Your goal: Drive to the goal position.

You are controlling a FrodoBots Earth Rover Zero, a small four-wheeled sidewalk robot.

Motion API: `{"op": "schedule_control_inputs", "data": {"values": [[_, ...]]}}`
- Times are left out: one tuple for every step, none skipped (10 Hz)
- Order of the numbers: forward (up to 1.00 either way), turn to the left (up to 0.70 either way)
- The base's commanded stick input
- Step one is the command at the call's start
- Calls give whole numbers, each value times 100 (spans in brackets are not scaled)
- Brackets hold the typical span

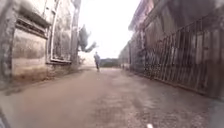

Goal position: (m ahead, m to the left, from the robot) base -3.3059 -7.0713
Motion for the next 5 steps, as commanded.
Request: {"op": "schedule_control_inputs", "data": {"values": [[100, 0], [100, 0], [100, 0], [100, 0], [100, 0]]}}
